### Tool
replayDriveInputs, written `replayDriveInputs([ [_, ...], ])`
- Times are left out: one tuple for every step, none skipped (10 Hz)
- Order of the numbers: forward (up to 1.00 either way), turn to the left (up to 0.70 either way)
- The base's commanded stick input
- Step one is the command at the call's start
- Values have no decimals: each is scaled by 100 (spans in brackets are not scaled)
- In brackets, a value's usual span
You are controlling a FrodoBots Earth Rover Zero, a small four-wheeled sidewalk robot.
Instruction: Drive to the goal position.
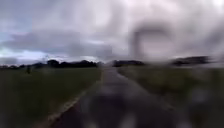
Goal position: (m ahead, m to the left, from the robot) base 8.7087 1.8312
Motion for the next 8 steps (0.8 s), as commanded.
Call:
replayDriveInputs([
  [70, 0],
  [70, 0],
  [70, 0],
  [70, 0],
  [70, 0],
  [70, 0],
  [70, 0],
  [70, 0],
])
